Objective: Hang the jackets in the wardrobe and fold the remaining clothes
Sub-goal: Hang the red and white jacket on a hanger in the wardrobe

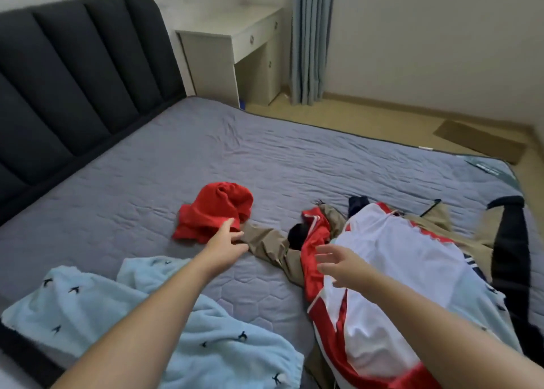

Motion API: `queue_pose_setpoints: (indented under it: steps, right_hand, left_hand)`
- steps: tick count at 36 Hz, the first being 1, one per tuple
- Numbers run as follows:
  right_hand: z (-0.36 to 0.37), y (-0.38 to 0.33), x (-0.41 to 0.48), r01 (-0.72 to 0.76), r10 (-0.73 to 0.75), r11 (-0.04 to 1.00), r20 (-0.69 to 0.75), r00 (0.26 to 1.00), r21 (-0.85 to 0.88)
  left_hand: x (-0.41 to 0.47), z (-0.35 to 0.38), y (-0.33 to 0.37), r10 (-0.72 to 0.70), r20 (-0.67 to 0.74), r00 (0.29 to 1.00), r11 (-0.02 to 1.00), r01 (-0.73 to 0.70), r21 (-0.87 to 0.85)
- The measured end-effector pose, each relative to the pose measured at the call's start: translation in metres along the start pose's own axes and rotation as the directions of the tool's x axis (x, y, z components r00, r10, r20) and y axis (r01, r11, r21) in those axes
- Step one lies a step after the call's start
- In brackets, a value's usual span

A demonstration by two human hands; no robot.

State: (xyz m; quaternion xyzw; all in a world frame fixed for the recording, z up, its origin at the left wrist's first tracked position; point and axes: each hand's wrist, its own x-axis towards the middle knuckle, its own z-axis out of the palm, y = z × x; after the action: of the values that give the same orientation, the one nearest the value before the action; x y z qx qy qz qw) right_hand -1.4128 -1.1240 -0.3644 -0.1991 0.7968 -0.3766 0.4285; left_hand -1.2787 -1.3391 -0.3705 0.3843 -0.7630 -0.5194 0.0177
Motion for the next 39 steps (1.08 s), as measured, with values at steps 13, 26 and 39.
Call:
queue_pose_setpoints:
  steps: [13,26,39]
  right_hand:
    - [-0.053,0.238,-0.089,-0.281,0.232,0.900,-0.178,0.956,-0.335]
    - [-0.064,0.328,-0.092,-0.031,-0.113,0.765,-0.180,0.977,-0.644]
    - [-0.098,0.313,-0.124,0.039,-0.369,0.571,-0.214,0.905,-0.820]
  left_hand:
    - [-0.067,0.211,-0.022,0.021,0.477,0.878,0.841,-0.274,0.467]
    - [-0.112,0.389,-0.087,0.101,0.437,0.894,0.648,-0.392,0.653]
    - [-0.154,0.381,-0.036,0.376,0.470,0.799,0.747,-0.561,0.357]
